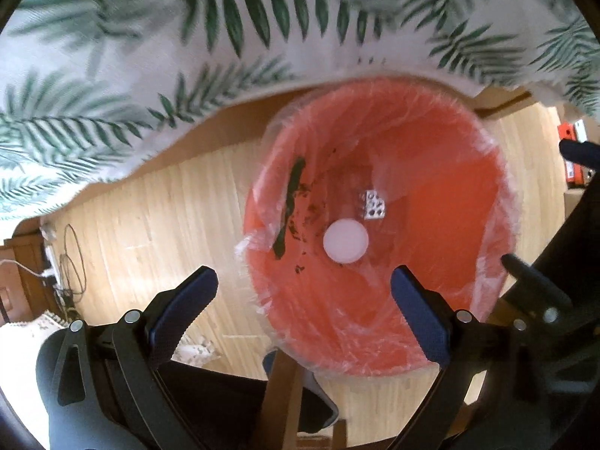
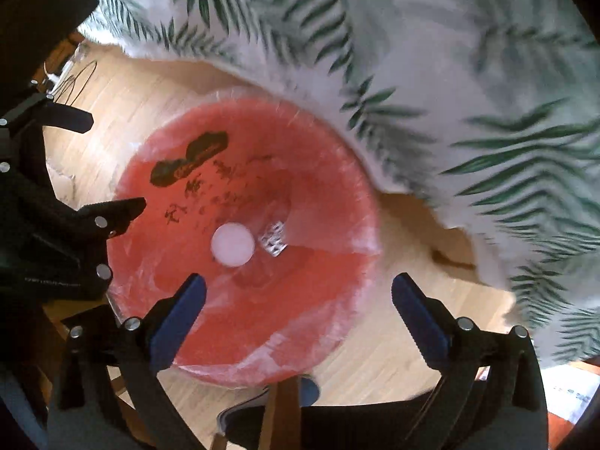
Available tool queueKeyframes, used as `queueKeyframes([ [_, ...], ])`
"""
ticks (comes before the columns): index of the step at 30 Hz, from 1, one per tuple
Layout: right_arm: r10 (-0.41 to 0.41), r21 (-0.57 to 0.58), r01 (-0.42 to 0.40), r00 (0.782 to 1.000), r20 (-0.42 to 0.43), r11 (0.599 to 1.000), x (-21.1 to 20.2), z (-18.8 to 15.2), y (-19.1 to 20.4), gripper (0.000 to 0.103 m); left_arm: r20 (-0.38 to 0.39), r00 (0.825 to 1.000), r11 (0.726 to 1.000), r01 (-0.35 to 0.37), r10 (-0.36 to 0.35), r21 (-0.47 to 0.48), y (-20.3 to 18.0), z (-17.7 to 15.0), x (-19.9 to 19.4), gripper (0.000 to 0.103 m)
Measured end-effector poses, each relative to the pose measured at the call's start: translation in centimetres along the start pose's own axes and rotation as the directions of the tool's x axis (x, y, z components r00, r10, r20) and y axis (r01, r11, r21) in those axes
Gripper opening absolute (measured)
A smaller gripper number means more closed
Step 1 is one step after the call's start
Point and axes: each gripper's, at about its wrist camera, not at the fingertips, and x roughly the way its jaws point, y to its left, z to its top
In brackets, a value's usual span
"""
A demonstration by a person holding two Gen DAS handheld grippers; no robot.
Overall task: Collect trash
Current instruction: 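Raise both tools from the bin back toward the bed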
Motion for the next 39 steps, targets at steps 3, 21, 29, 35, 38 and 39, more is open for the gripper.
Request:
queueKeyframes([
  [3, -0.005, 0.030, 0.001, 0.994, 0.113, 1.000, -3.9, -0.3, -0.8, 0.098, 0.104, 0.994, 0.999, -0.028, 0.027, 0.015, 0.2, -0.5, -3.5, 0.096],
  [21, -0.134, 0.158, 0.053, 0.816, 0.562, 0.986, -25.5, 2.5, -5.8, 0.098, 0.531, 0.843, 0.997, -0.058, 0.080, -0.057, 5.4, 3.6, -26.2, 0.097],
  [29, -0.157, 0.189, 0.052, 0.787, 0.597, 0.981, -28.4, 6.2, -7.8, 0.098, 0.586, 0.804, 0.995, -0.067, 0.101, -0.079, 7.2, 6.6, -29.8, 0.097],
  [35, -0.140, 0.194, 0.025, 0.785, 0.603, 0.981, -28.0, 9.7, -9.1, 0.098, 0.589, 0.801, 0.994, -0.063, 0.104, -0.090, 8.6, 9.6, -29.0, 0.097],
  [38, -0.137, 0.192, 0.024, 0.789, 0.599, 0.981, -27.2, 11.3, -9.5, 0.098, 0.585, 0.805, 0.994, -0.051, 0.096, -0.093, 9.4, 11.9, -28.1, 0.097],
  [39, -0.135, 0.189, 0.026, 0.793, 0.594, 0.982, -26.8, 11.9, -9.6, 0.098, 0.585, 0.806, 0.995, -0.042, 0.089, -0.094, 9.8, 12.7, -27.7, 0.097],
])
